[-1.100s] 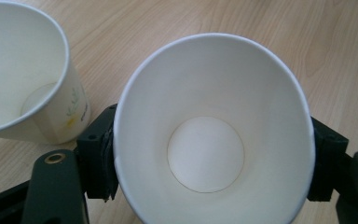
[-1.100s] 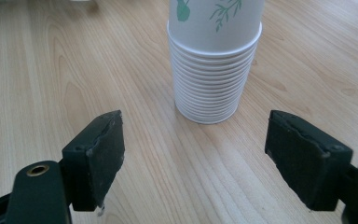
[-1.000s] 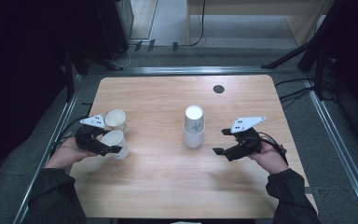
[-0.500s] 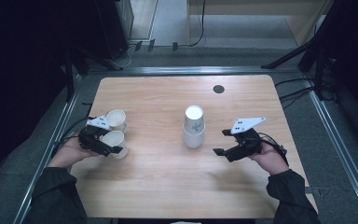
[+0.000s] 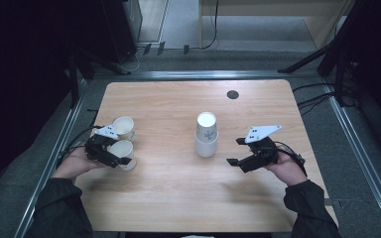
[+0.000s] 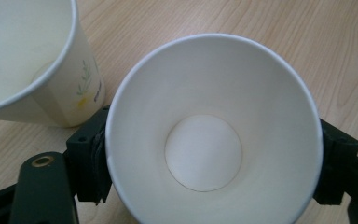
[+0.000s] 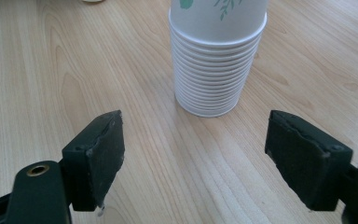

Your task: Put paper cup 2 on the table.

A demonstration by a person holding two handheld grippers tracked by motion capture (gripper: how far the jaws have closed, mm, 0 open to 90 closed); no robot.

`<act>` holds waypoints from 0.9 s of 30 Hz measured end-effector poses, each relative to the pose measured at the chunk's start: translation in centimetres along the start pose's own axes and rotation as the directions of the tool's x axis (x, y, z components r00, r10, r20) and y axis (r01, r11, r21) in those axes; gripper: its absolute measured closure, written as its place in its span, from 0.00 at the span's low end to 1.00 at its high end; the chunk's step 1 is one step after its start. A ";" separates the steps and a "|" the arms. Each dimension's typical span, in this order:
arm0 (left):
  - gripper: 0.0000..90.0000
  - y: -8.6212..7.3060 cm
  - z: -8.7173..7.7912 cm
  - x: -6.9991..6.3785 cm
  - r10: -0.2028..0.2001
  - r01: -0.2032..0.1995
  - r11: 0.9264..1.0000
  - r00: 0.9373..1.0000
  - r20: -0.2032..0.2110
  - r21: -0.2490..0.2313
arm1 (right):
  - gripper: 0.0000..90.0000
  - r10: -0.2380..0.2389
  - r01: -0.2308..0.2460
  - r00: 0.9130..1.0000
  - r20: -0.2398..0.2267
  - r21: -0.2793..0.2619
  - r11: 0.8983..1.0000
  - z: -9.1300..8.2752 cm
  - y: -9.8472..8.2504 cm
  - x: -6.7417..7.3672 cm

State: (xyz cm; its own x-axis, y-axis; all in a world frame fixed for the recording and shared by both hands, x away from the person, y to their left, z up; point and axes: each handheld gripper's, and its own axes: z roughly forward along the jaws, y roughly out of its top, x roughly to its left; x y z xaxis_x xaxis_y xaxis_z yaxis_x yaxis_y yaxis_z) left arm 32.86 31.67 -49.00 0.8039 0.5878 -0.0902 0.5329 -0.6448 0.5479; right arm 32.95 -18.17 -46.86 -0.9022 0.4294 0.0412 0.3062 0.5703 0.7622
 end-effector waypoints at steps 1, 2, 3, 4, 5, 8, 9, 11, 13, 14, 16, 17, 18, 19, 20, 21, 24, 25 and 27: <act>0.21 0.0 0.0 0.0 -0.009 0.009 1.000 1.000 0.006 0.003 | 0.22 0.001 -0.001 1.000 0.001 0.000 1.000 0.0 0.0 0.0; 0.20 0.0 0.0 0.1 -0.021 0.021 1.000 1.000 0.017 0.006 | 0.22 0.001 -0.001 1.000 0.001 0.000 1.000 0.0 0.0 0.0; 0.18 0.0 0.0 0.2 -0.032 0.031 0.999 0.999 0.030 0.008 | 0.22 0.001 -0.001 1.000 -0.001 -0.001 1.000 0.0 0.0 0.0; 0.15 0.1 0.0 0.2 -0.039 0.039 0.999 0.999 0.032 0.008 | 0.22 0.001 -0.001 1.000 0.000 -0.002 1.000 -0.1 0.0 0.0; 0.14 0.1 -0.1 0.2 -0.043 0.043 0.999 0.998 0.034 0.006 | 0.22 0.000 0.000 1.000 -0.001 -0.002 1.000 -0.1 0.0 0.0; 0.12 0.1 -0.4 0.2 -0.045 0.046 0.999 0.998 0.034 -0.006 | 0.22 0.001 -0.001 1.000 0.000 -0.001 1.000 -0.1 0.0 0.0; 0.12 0.1 -0.5 0.2 -0.049 0.049 0.999 0.998 0.039 -0.010 | 0.22 0.000 0.000 1.000 0.000 -0.001 1.000 -0.1 0.0 0.0; 0.12 0.1 -0.6 0.1 -0.046 0.046 0.999 0.998 0.043 -0.010 | 0.22 0.001 -0.001 1.000 0.001 -0.001 1.000 -0.1 0.0 0.0; 0.12 0.1 -0.8 0.0 -0.048 0.049 0.999 0.998 0.048 -0.017 | 0.22 0.002 -0.002 1.000 0.002 -0.003 1.000 -0.2 0.0 0.0; 0.12 0.1 -0.9 0.0 -0.045 0.046 0.999 0.998 0.043 -0.020 | 0.22 0.003 -0.003 1.000 0.002 -0.003 1.000 -0.2 0.0 0.0; 0.12 0.2 -1.1 -0.1 -0.052 0.053 0.998 0.998 0.039 -0.026 | 0.22 0.002 -0.002 1.000 0.005 -0.005 1.000 -0.2 0.0 -0.1; 0.12 0.2 -1.3 -0.1 -0.050 0.051 0.998 0.998 0.038 -0.029 | 0.22 0.002 -0.002 1.000 0.005 -0.006 1.000 -0.2 0.0 -0.1; 0.12 0.2 -1.4 -0.2 -0.052 0.053 0.998 0.998 0.039 -0.035 | 0.22 0.002 -0.002 1.000 0.004 -0.006 1.000 -0.2 0.0 -0.1; 0.12 0.2 -1.6 -0.2 -0.051 0.052 0.998 0.998 0.040 -0.041 | 0.22 0.001 -0.001 1.000 0.004 -0.006 1.000 -0.2 0.0 -0.1; 0.11 0.2 -1.8 -0.2 -0.054 0.056 0.997 0.998 0.039 -0.046 | 0.22 0.002 -0.002 1.000 0.004 -0.006 1.000 -0.3 0.0 -0.1; 0.11 0.3 -1.9 -0.2 -0.058 0.059 0.997 0.998 0.038 -0.054 | 0.22 0.002 -0.002 1.000 0.004 -0.006 1.000 -0.3 0.0 -0.1; 0.10 0.4 -2.6 -0.3 -0.052 0.053 0.996 0.998 0.026 -0.072 | 0.22 0.001 -0.001 1.000 0.003 -0.007 1.000 -0.3 0.0 -0.1; 0.10 0.5 -2.8 -0.4 -0.057 0.058 0.995 0.998 0.020 -0.080 | 0.22 0.000 0.001 1.000 0.005 -0.006 1.000 -0.3 0.0 -0.1; 0.10 0.6 -3.3 -0.4 -0.061 0.063 0.993 0.998 0.019 -0.098 | 0.22 -0.002 0.002 1.000 0.010 0.000 1.000 -0.2 -0.1 -0.1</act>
State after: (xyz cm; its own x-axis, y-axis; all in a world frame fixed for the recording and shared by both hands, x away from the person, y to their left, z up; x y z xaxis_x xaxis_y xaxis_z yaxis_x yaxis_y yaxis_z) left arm 31.94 32.65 -45.90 0.7744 0.6172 -0.1391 0.5542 -0.5556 0.6199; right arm 32.97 -18.42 -46.75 -0.8999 0.4348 0.0330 0.3041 0.5716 0.7621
